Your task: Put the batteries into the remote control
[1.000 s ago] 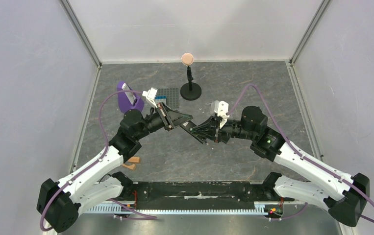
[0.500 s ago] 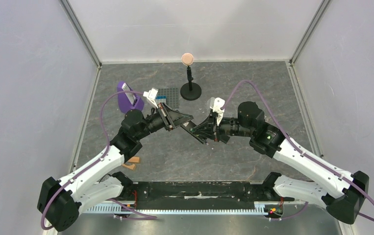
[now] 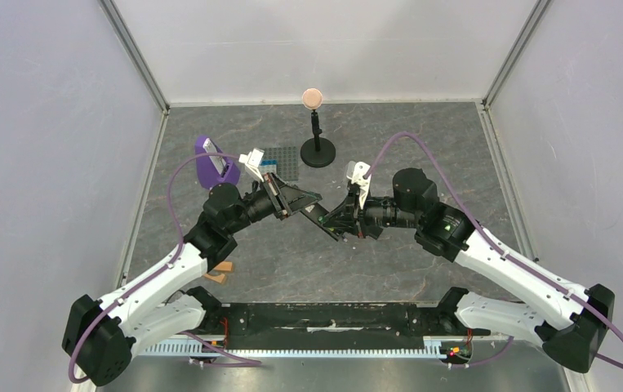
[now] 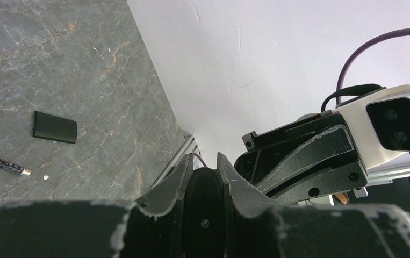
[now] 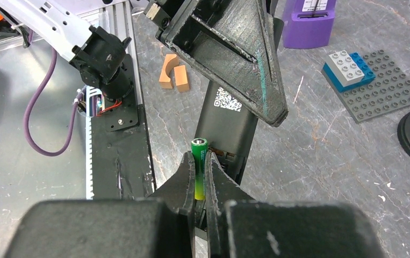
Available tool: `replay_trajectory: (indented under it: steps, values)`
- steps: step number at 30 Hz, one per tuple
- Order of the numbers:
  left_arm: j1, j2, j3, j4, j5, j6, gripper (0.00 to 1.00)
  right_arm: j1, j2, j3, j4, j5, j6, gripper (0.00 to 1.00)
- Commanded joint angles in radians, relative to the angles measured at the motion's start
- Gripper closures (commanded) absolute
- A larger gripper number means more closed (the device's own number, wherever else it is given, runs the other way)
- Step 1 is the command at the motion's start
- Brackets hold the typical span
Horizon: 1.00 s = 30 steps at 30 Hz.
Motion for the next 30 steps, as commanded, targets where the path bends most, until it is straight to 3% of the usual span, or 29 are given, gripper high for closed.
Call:
replay_trajectory:
  steps: [1,30]
  values:
    - [0.002,-0.024,0.008,0.075,-0.011,-0.020,0.98,0.002,-0.001,0.027,-0.050,0.016,-0.001,1.00]
    - [0.003,-0.015,-0.004,0.070,-0.060,-0.032,0.98,0.002,0.064,0.069,-0.130,0.051,0.043,0.95]
